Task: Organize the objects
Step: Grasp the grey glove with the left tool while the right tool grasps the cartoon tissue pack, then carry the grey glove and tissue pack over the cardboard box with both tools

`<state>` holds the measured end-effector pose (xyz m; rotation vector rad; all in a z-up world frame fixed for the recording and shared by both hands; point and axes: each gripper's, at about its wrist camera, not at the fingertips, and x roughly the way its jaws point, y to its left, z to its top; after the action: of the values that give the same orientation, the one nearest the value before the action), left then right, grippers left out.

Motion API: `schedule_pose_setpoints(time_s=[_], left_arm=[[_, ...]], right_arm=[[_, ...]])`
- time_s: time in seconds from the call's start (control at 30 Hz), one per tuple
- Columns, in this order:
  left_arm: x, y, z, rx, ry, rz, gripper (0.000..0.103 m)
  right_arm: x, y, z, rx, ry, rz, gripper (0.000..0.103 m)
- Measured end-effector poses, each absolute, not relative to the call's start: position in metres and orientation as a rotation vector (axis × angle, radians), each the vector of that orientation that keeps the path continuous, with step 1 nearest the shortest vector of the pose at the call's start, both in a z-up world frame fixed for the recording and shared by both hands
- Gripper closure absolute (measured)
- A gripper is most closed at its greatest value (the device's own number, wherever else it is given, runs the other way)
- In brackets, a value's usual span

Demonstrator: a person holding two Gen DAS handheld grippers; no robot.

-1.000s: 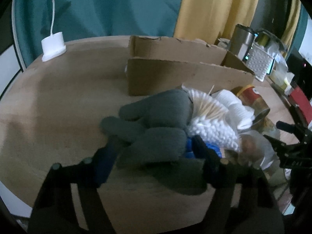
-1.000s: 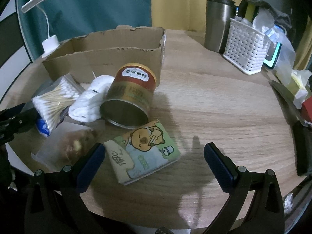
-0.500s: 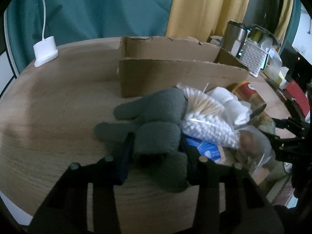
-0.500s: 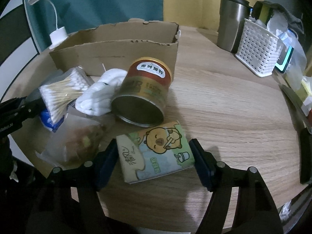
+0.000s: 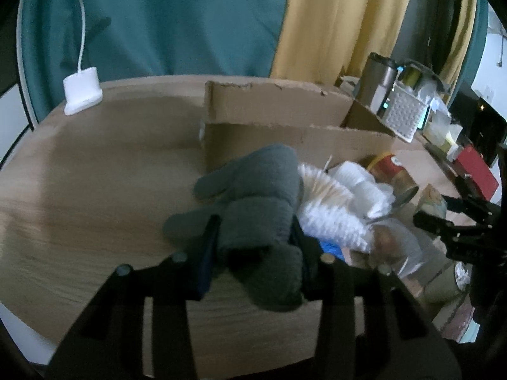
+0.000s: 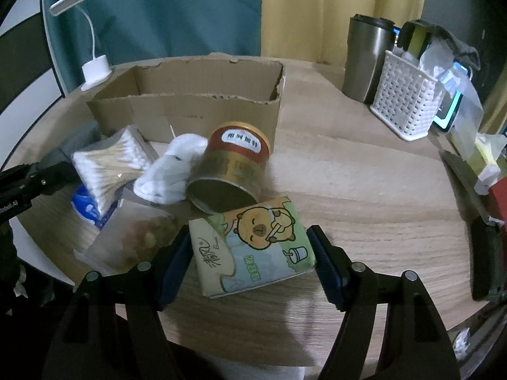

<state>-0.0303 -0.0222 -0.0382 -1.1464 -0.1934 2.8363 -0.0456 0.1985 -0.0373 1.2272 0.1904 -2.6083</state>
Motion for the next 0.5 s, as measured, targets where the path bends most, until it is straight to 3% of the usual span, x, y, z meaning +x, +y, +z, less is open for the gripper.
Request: schedule_pose_setpoints(time_s=[0.5], left_arm=[[-0.034,-0.029,-0.006,-1.058,-0.222,2.878,0.061]], right_arm=[[-0.049,0.199,-0.007,1.146,0.185,-2.656,0.028]])
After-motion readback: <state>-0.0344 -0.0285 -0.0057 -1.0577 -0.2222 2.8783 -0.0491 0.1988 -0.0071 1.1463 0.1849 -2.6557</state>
